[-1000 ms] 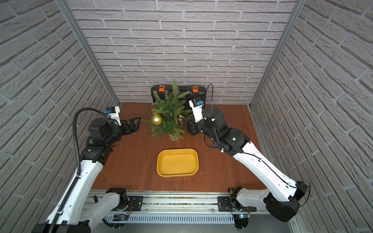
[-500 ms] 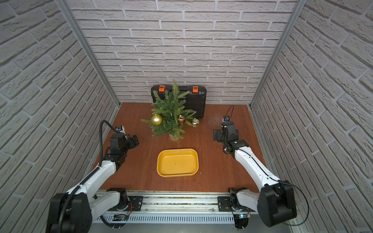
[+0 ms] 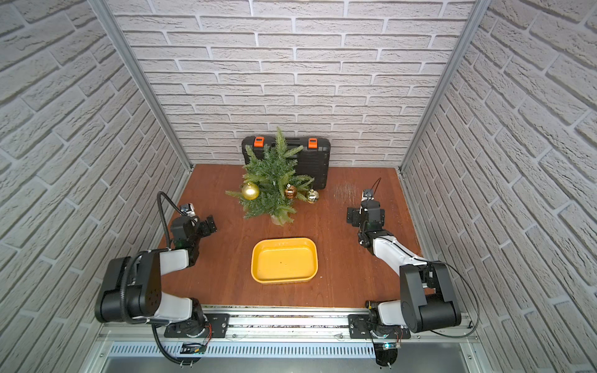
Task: Decorate the small christmas tree with ornaments
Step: Reset both arms
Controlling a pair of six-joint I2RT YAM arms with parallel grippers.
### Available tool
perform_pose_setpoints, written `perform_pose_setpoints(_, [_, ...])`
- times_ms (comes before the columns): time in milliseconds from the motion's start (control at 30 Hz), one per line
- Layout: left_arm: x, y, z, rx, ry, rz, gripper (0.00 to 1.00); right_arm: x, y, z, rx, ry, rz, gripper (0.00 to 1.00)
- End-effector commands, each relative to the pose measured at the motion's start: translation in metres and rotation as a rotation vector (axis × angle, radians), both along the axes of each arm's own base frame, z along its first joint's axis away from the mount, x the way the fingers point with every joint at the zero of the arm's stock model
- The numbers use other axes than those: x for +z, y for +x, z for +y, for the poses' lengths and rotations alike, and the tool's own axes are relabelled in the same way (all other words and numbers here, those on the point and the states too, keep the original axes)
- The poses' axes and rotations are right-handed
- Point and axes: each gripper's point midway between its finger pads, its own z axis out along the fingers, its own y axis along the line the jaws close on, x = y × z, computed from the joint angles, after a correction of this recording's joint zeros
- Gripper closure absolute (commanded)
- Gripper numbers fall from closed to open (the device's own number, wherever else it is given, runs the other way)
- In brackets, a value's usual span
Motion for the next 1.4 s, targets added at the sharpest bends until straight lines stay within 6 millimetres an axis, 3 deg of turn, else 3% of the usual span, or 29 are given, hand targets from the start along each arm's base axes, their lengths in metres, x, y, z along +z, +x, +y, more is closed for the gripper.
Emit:
perform_pose_setpoints(0, [0.023,0.013,-0.011,-0.097,0.005,-0.119,0.02,-0.005,0.0,0.005,0.052,0.009,-0.045,0.0])
perform_pose_setpoints(200, [0.004,0.02,-0.035,-0.18,0.086,-0.087,0.02,-0.019,0.003,0.015,0.141,0.037,-0.106,0.01])
perform_pose_setpoints(467, [0.005,0.023,-0.034,-0.15,0.118,-0.075,0.02,-0.022,0.002,0.026,0.22,0.057,-0.114,0.02])
perform_pose_setpoints(600, [0.005,0.023,-0.034,-0.143,0.125,-0.07,0.02,-0.026,-0.004,0.037,0.294,0.047,-0.204,0.02])
perform_pose_setpoints(700, [0.004,0.023,-0.034,-0.141,0.126,-0.066,0.02,-0.029,-0.002,0.033,0.265,0.054,-0.141,0.01])
perform_pose_setpoints(1233, [0.004,0.022,-0.033,-0.139,0.126,-0.071,0.02,-0.029,-0.002,0.034,0.269,0.062,-0.156,0.01])
perform_pose_setpoints(1367, [0.005,0.022,-0.033,-0.139,0.126,-0.072,0.02,-0.024,-0.011,0.033,0.267,0.057,-0.2,0.01])
